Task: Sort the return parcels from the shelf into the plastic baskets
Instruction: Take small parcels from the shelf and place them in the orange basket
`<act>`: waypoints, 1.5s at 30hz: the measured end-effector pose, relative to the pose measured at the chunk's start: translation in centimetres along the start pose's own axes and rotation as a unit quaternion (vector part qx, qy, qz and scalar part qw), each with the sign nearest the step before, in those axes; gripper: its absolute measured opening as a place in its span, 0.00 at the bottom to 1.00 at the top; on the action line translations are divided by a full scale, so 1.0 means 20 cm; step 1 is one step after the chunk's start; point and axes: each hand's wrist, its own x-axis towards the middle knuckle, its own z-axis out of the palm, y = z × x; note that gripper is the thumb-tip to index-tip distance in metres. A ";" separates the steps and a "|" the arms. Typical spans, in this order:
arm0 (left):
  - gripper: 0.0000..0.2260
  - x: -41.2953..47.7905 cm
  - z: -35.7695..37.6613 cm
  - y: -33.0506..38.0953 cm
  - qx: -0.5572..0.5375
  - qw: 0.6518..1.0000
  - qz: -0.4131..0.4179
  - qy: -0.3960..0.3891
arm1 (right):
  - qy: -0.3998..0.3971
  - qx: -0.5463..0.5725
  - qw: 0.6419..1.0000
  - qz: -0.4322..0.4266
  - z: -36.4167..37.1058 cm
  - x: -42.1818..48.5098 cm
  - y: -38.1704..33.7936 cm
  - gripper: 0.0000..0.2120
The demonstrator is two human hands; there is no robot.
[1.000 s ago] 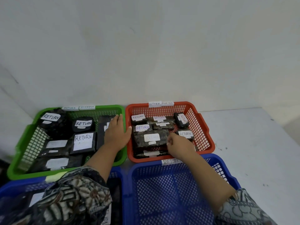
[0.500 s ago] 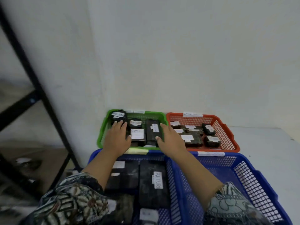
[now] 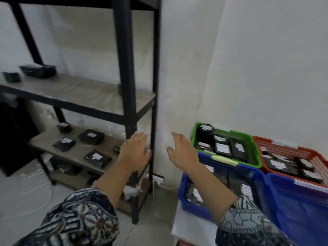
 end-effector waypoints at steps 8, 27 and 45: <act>0.28 -0.25 -0.21 -0.65 0.025 0.993 -0.112 0.025 | -0.045 0.043 0.990 -0.126 0.21 0.19 -0.65 0.27; 0.28 0.33 -0.40 -1.89 0.058 0.982 -0.170 0.054 | -0.024 0.055 0.980 -0.190 0.61 1.41 -1.62 0.27; 0.27 0.67 -0.46 -3.27 0.013 0.995 -0.076 0.064 | -0.008 0.037 0.997 -0.074 1.23 2.19 -2.51 0.27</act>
